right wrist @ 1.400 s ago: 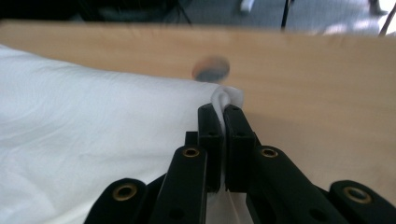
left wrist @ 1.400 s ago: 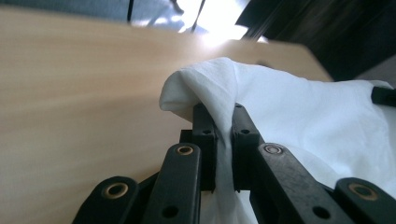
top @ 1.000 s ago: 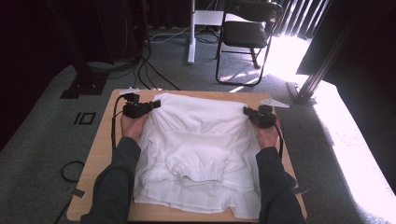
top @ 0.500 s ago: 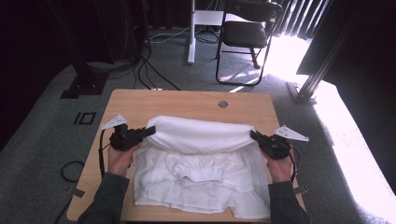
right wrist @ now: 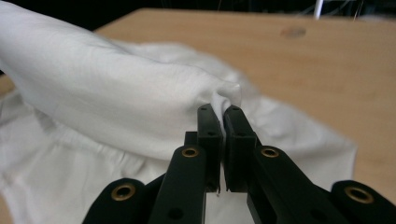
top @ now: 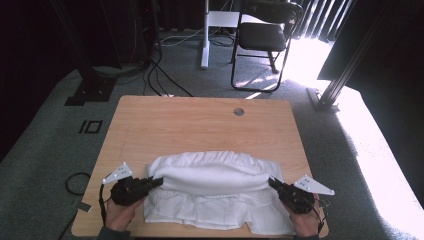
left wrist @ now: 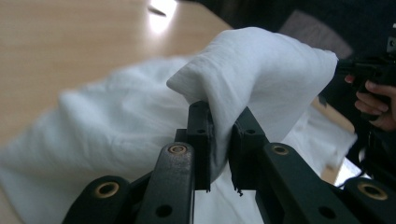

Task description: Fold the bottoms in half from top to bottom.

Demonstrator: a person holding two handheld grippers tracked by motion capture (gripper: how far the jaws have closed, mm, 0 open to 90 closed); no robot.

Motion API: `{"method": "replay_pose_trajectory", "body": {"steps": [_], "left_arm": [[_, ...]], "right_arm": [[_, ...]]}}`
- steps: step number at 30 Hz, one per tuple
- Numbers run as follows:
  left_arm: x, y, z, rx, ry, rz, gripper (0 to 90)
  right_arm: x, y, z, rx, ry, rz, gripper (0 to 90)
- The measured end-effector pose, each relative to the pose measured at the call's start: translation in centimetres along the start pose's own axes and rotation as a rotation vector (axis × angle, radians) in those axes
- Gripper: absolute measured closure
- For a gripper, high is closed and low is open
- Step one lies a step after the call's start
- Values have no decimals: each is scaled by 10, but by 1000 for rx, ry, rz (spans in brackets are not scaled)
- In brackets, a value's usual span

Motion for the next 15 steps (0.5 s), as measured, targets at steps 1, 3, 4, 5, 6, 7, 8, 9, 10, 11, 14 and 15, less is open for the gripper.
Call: {"method": "replay_pose_trajectory", "body": {"steps": [1,3,4,5,6,7,8,9,10,11,14,15], "left_arm": [[0,-1,-7,-4,15,4,794],[2,0,-19,-27,41,-6,766],[3,0,-27,-47,63,-7,735],[2,0,-32,-61,64,-20,674],[0,1,-34,-74,49,-37,563],[-3,2,-34,-79,34,-35,563],[-6,3,-32,-93,12,-47,514],[-9,4,-27,-109,-12,-56,465],[-12,5,-23,-113,-27,-60,450],[-12,5,-23,-113,-27,-60,443],[-18,6,5,-69,-80,-24,419],[-18,6,5,-69,-80,-24,420]], "right_arm": [[-1,3,-10,1,26,-11,871],[-2,7,-22,20,55,1,867],[-3,8,-26,27,65,1,860],[-4,9,-31,27,83,3,843],[-7,11,-33,30,88,-2,723],[-7,11,-33,30,88,-2,723],[-9,11,-32,30,82,-8,652],[-12,11,-28,28,67,-15,592],[-15,11,-24,27,50,-19,537],[-17,11,-18,30,31,-15,496],[-15,10,3,-1,14,-28,469],[-15,10,3,-1,14,-28,469]]}}
Point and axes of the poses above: each handheld gripper's, and its own axes: x roughly forward along the jaws, z roughly out of its top, y roughly to its left, the point moved 4 cm from there along x, roughly forward along the jaws, and after that the axes turned 14 degrees about z, right-handed, at the moved point
